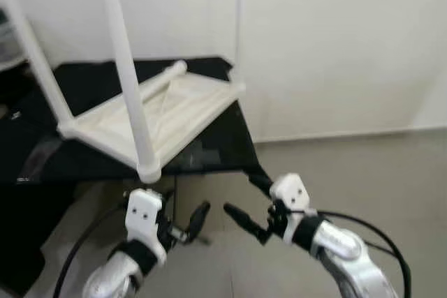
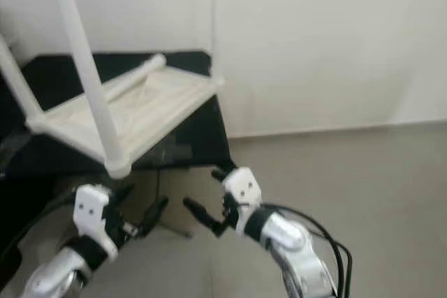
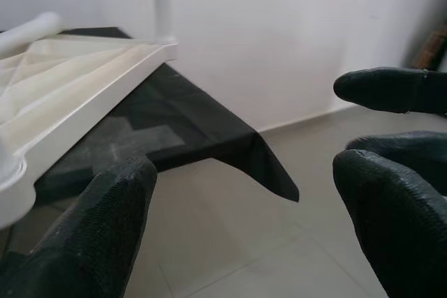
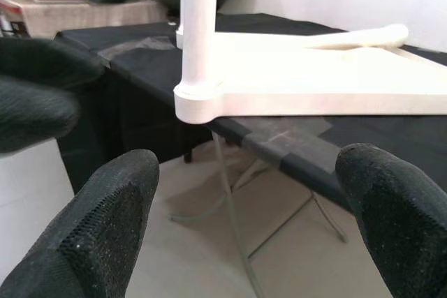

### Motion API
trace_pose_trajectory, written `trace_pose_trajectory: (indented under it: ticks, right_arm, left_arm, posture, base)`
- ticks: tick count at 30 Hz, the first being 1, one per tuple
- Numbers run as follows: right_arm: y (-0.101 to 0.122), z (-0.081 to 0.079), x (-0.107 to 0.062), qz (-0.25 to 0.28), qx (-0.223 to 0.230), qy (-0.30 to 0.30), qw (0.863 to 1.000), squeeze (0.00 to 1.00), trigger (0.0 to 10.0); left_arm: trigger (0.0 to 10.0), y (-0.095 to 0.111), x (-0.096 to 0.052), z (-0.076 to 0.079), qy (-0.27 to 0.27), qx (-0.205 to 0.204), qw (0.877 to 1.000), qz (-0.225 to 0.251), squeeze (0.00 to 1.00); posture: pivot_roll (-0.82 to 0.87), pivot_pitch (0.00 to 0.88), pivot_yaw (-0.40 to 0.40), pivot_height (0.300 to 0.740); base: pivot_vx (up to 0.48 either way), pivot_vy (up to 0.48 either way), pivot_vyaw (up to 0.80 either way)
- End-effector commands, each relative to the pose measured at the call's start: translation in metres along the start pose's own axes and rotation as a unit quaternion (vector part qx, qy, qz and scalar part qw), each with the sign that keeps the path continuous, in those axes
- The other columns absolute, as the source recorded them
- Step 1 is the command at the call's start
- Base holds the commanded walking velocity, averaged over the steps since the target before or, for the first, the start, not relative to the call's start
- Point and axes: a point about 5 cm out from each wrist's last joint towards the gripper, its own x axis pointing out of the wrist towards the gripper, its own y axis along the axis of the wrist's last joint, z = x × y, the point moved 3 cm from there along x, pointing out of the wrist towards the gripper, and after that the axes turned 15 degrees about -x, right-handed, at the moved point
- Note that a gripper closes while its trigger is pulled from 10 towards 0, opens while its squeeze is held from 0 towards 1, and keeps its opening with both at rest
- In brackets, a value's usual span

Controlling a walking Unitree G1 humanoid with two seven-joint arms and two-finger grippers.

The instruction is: Building children table

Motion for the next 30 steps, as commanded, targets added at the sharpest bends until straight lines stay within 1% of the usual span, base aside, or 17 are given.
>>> trace_pose_trajectory:
  ticks: [1, 2, 5, 12, 14, 21, 30]
  right_arm:
    - [-0.006, 0.002, 0.001, -0.012, 0.004, -0.01, 1.0, 0.0, 10.0]
    - [-0.008, 0.005, 0.001, -0.017, 0.0, -0.02, 1.0, 0.0, 10.0]
    - [-0.01, 0.008, 0.0, -0.023, 0.0, -0.028, 0.999, 0.0, 10.0]
    - [-0.016, 0.013, -0.001, -0.035, 0.005, -0.061, 0.998, 0.0, 10.0]
    - [-0.018, 0.014, -0.003, -0.043, -0.001, -0.078, 0.996, 0.0, 10.0]
    - [-0.02, 0.017, -0.002, -0.046, -0.005, -0.087, 0.995, 0.0, 10.0]
    - [-0.021, 0.021, -0.001, -0.052, -0.018, -0.099, 0.994, 0.0, 10.0]
  left_arm:
    - [10.0, -0.004, 0.001, -0.004, 0.009, -0.004, 1.0, -0.01, 0.0]
    - [10.0, -0.003, 0.005, -0.004, 0.011, -0.007, 1.0, -0.005, 0.0]
    - [10.0, -0.004, 0.008, -0.004, 0.015, -0.011, 1.0, -0.003, 0.0]
    - [10.0, -0.01, 0.009, -0.008, 0.024, -0.029, 0.999, -0.007, 0.0]
    - [10.0, -0.013, 0.01, -0.009, 0.028, -0.038, 0.999, -0.011, 0.0]
    - [10.0, -0.018, 0.013, -0.014, 0.039, -0.034, 0.999, -0.016, 0.0]
    - [10.0, -0.019, 0.018, -0.015, 0.045, -0.025, 0.999, -0.015, 0.0]
  posture:
    - [0.02, 0.042, -0.031, 0.74]
    - [0.02, 0.04, -0.034, 0.74]
    - [0.02, 0.04, -0.039, 0.74]
    - [0.02, 0.036, -0.042, 0.74]
    - [0.01, 0.032, -0.043, 0.74]
    - [0.0, 0.032, -0.046, 0.74]
    - [0.0, 0.028, -0.054, 0.74]
  base:
    - [0.0, -0.472, 0.8]
    - [0.0, -0.472, 0.8]
    - [0.0, -0.472, 0.8]
    - [0.0, -0.472, 0.8]
    - [0.0, -0.472, 0.8]
    - [0.0, -0.472, 0.8]
    - [0.0, -0.475, 0.8]
